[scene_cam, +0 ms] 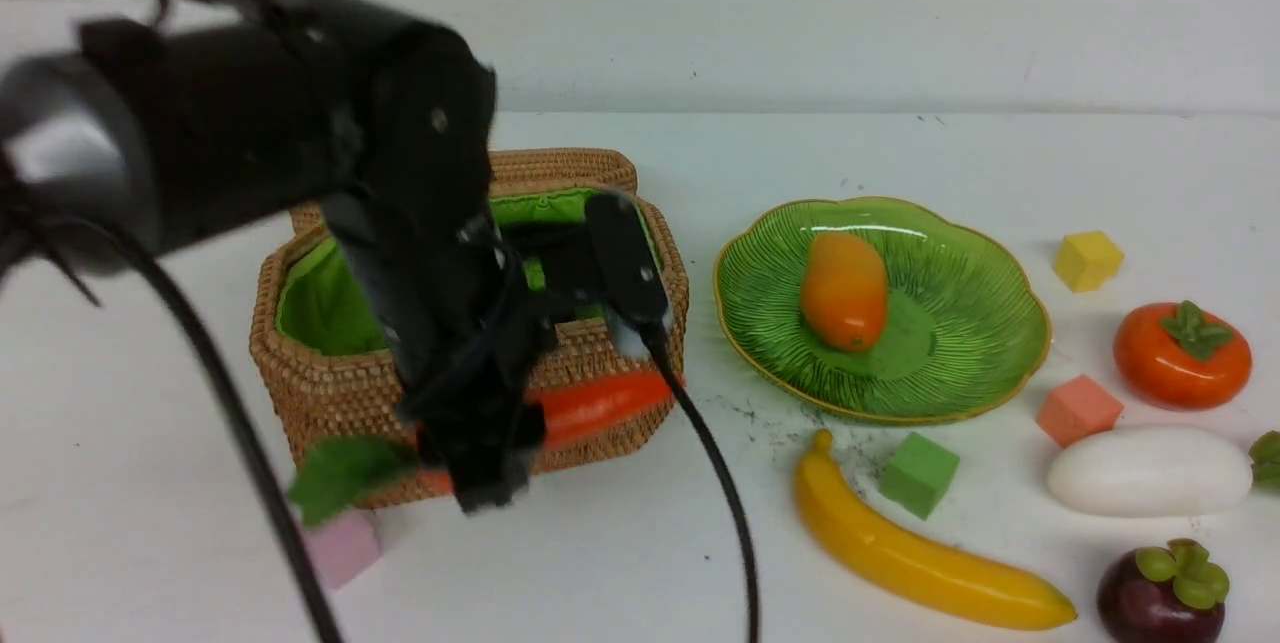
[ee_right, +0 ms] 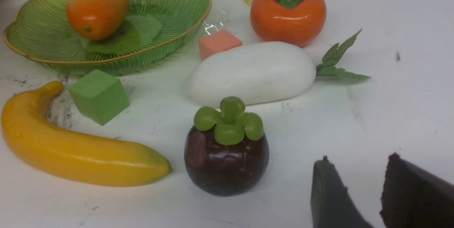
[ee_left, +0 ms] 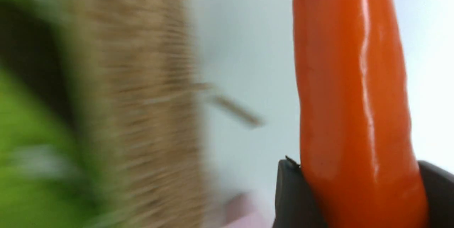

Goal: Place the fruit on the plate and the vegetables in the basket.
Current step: Use the left arm to grab a carrot and put it into the left basket

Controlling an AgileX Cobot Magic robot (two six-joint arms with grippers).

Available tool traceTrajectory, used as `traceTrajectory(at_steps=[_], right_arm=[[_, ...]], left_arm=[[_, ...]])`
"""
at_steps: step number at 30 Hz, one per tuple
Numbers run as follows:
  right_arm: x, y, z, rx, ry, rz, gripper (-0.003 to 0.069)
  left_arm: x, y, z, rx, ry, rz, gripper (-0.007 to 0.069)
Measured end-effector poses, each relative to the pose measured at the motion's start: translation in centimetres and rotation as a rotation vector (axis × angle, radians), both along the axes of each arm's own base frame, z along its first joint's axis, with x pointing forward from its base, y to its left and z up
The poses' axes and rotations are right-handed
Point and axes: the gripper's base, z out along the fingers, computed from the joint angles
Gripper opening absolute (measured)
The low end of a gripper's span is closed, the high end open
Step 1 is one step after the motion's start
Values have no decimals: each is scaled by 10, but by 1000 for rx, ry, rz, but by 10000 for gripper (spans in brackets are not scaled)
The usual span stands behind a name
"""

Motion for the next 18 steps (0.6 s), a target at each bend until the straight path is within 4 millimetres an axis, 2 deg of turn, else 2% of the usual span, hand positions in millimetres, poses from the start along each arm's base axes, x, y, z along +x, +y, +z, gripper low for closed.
traceTrajectory(at_steps=[3, 7, 10, 11, 13, 18], right_arm=[[0, 0, 0, 0, 0, 0, 245], [0, 0, 0, 0, 0, 0, 245], [0, 0, 0, 0, 0, 0, 245], [0, 0, 0, 0, 0, 0, 245], [0, 0, 0, 0, 0, 0, 245], [0, 0, 0, 1, 0, 0, 245]], left_arm=[[15, 12, 25, 11, -216, 3, 385], [37, 23, 32, 3, -382, 39, 385], [58, 29, 18, 23, -411, 58, 385], [64, 28, 7, 38, -391, 61, 385], [70, 25, -7, 50, -362, 64, 385], [79, 20, -25, 46, -337, 76, 385]])
